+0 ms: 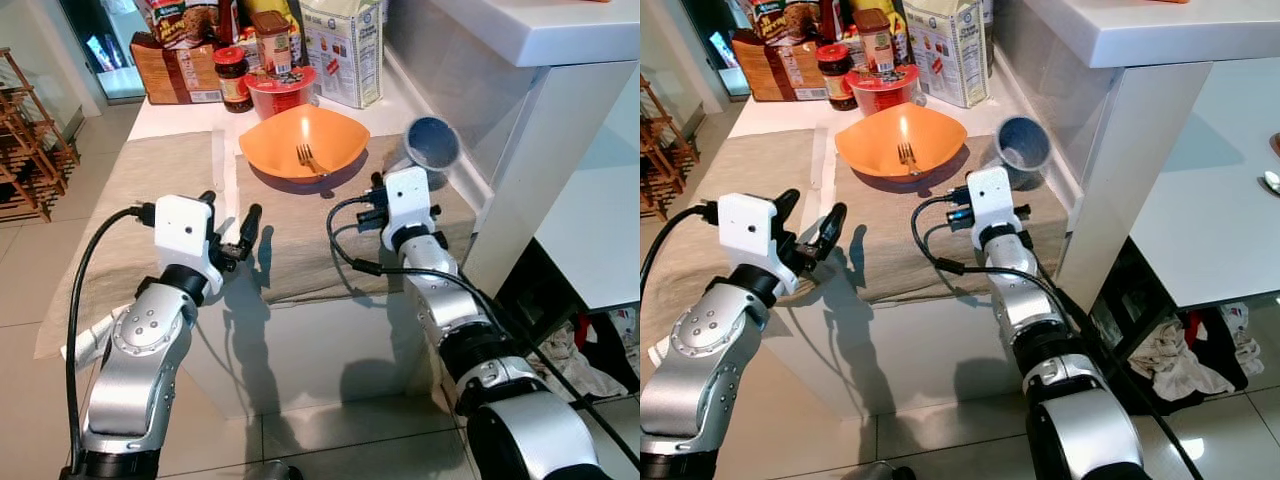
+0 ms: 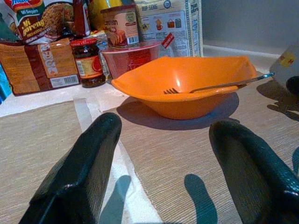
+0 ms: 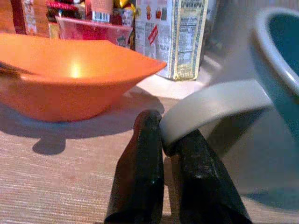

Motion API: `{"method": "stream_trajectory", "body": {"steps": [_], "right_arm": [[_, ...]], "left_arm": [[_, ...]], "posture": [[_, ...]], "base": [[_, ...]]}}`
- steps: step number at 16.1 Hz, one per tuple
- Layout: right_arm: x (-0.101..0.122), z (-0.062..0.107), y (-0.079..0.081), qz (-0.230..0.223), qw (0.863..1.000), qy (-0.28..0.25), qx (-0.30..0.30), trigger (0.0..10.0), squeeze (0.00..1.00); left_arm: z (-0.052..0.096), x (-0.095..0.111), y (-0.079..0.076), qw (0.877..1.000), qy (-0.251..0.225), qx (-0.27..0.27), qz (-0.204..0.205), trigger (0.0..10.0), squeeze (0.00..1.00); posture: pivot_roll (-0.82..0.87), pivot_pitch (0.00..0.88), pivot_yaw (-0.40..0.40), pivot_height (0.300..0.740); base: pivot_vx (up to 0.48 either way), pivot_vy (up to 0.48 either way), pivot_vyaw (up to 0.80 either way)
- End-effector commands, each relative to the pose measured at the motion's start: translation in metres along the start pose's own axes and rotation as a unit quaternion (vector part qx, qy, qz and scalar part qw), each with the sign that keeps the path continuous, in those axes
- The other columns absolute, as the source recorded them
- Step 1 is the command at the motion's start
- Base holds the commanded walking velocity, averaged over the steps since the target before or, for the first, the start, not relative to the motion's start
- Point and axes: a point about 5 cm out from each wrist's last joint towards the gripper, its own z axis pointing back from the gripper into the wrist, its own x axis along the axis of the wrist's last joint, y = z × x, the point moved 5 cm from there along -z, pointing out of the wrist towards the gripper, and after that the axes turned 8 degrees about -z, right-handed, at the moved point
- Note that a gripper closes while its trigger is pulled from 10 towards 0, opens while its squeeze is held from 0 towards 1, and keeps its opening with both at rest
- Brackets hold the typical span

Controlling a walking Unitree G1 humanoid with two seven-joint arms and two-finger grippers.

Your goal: Setting the table

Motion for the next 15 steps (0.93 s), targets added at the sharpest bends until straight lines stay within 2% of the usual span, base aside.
{"method": "stream_trajectory", "body": {"steps": [1,5,10,11,15], "right_arm": [[-0.008,0.004,0.000,-0.009,1.000,0.014,0.001,0.0,0.00],[-0.012,0.013,0.000,-0.004,1.000,0.011,0.010,0.0,0.00],[0.022,0.020,0.004,0.016,0.998,-0.050,0.032,0.0,0.00],[0.027,0.024,0.002,0.023,0.997,-0.063,0.035,0.0,0.00],[0.042,0.039,0.007,0.030,0.994,-0.088,0.051,0.0,0.00]], "left_arm": [[-0.003,0.003,0.000,1.000,-0.007,-0.004,-0.005,10.0,0.00],[-0.007,0.003,-0.002,1.000,-0.011,-0.003,0.000,10.0,0.00],[-0.009,-0.002,-0.010,1.000,-0.005,-0.009,0.006,10.0,0.00],[-0.011,-0.003,-0.016,1.000,-0.002,-0.019,0.011,10.0,0.00],[-0.011,-0.010,-0.018,1.000,0.007,-0.015,0.021,10.0,0.00]], "posture": [[0.01,0.016,0.091,0.740],[-0.02,0.003,0.087,0.740],[-0.04,0.000,0.086,0.740],[-0.04,0.000,0.083,0.740],[-0.06,0.000,0.070,0.740]], "base": [[0.000,0.000,0.00],[0.000,0.000,0.00],[0.000,0.000,0.00],[0.000,0.000,0.00],[0.000,0.000,0.00]]}}
